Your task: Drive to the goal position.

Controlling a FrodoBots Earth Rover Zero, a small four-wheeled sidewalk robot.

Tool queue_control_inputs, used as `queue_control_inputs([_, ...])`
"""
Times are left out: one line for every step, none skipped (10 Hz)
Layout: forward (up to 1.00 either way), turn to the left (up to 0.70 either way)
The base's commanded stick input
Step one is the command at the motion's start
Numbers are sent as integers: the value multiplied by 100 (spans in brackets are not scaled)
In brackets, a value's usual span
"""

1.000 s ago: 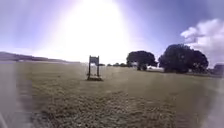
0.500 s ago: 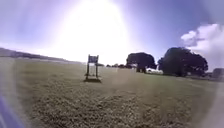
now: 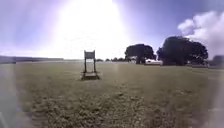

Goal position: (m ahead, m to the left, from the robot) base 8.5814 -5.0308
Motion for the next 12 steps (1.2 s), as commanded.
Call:
queue_control_inputs([70,-14])
queue_control_inputs([70,-14])
queue_control_inputs([70,-14])
queue_control_inputs([70,-14])
queue_control_inputs([70,-14])
queue_control_inputs([70,-14])
queue_control_inputs([70,-14])
queue_control_inputs([70,-14])
queue_control_inputs([70,-14])
queue_control_inputs([70,-14])
queue_control_inputs([70,-14])
queue_control_inputs([70,-14])
